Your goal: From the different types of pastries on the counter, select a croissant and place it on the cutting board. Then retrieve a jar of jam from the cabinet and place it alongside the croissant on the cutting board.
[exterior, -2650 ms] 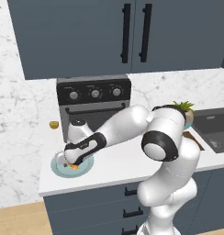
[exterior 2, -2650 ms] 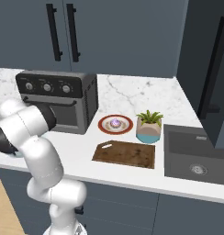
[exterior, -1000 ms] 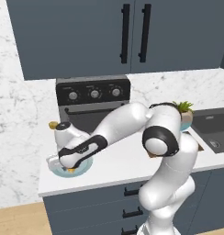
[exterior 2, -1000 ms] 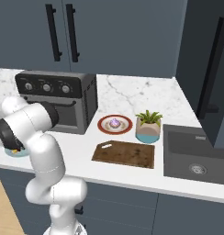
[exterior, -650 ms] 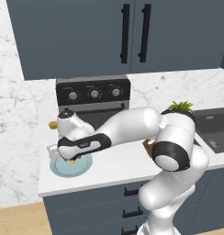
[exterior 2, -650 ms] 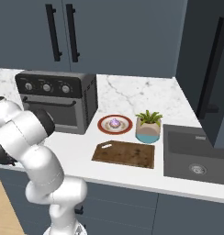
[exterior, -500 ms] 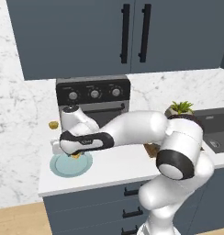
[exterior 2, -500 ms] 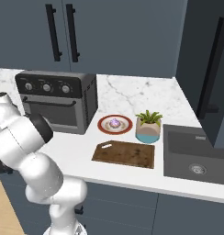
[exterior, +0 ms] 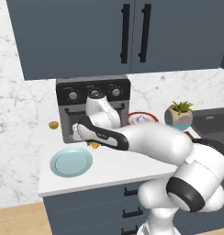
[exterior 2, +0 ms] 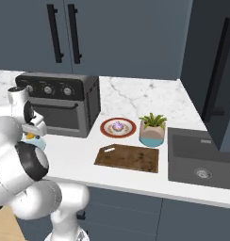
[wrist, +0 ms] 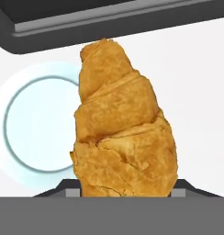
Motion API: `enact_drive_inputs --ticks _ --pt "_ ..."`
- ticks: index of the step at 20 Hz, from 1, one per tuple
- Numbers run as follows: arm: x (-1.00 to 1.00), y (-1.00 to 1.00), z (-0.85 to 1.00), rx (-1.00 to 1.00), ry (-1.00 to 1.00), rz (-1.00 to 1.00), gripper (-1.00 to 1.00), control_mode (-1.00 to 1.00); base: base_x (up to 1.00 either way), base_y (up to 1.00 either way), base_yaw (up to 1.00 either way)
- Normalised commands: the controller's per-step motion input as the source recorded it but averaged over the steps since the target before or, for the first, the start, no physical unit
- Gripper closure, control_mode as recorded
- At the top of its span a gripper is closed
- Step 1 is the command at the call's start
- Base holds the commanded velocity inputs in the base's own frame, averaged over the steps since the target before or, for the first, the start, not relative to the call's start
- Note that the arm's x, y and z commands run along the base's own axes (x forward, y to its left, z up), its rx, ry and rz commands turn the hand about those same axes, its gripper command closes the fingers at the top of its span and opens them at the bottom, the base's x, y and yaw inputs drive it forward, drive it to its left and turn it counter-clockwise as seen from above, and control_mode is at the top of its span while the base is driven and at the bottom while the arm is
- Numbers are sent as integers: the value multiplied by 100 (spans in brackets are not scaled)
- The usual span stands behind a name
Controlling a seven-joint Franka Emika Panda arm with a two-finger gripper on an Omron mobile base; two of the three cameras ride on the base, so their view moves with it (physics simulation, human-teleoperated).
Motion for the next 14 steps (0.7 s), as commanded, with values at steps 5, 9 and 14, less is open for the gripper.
enact_drive_inputs --ticks 5,9,14 --pt "0 -84 11 0 0 -15 100 -100 0 0 0" --pt "-1 -97 0 0 2 -3 100 -100 0 0 0" --pt "0 -100 0 0 2 7 100 -100 0 0 0"
